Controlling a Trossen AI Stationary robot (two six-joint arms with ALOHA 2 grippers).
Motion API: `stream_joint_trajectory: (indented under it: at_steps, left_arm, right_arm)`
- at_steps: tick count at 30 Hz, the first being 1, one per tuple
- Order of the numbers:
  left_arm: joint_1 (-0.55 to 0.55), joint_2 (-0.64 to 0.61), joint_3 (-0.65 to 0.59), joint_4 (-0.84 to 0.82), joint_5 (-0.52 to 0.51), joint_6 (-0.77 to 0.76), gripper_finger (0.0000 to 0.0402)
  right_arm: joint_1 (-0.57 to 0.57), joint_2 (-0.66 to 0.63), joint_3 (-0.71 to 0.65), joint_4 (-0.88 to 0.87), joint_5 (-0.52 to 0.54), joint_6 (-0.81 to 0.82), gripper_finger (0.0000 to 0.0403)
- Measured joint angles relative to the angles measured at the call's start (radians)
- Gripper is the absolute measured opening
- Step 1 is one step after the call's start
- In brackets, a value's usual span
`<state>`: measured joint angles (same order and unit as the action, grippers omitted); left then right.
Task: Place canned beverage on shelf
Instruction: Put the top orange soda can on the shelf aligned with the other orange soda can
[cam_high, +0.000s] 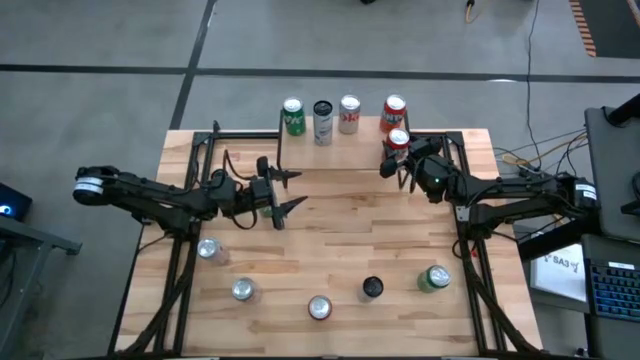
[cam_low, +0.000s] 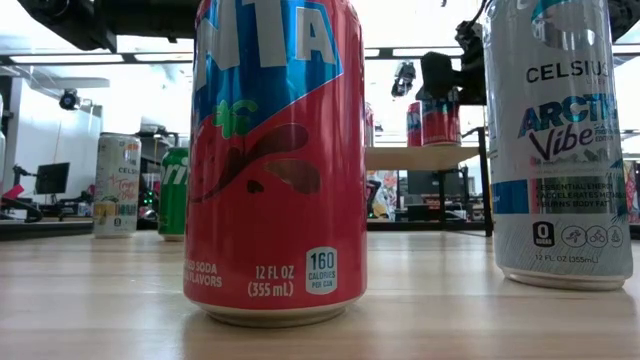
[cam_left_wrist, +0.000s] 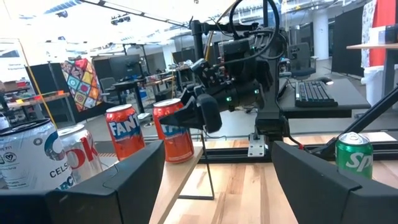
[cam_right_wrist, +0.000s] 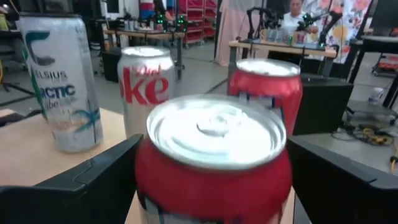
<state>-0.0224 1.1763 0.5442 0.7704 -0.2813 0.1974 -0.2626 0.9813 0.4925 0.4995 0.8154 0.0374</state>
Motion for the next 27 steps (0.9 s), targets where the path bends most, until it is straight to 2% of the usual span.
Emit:
stream_joint_trajectory:
  at_steps: [10,18,22,27]
  left_arm:
    - [0.0,0.0,0.0,0.009,0.0,0.0,0.0281]
    - [0.0,0.0,0.0,0.008,0.0,0.0,0.0281]
    - [0.0,0.0,0.0,0.008,0.0,0.0,0.0281]
    - [0.0,0.0,0.0,0.008,0.0,0.0,0.0281]
  right_arm:
    - [0.002,-0.007,0.117,-0.016,-0.002,-0.122,0.0357]
    - [0.042,-0.017,0.268,-0.185,-0.015,-0.142,0.0357]
    - [0.102,-0.017,0.337,-0.293,-0.094,-0.112,0.0357]
    - [0.17,-0.017,0.41,-0.459,-0.255,-0.031,0.0357]
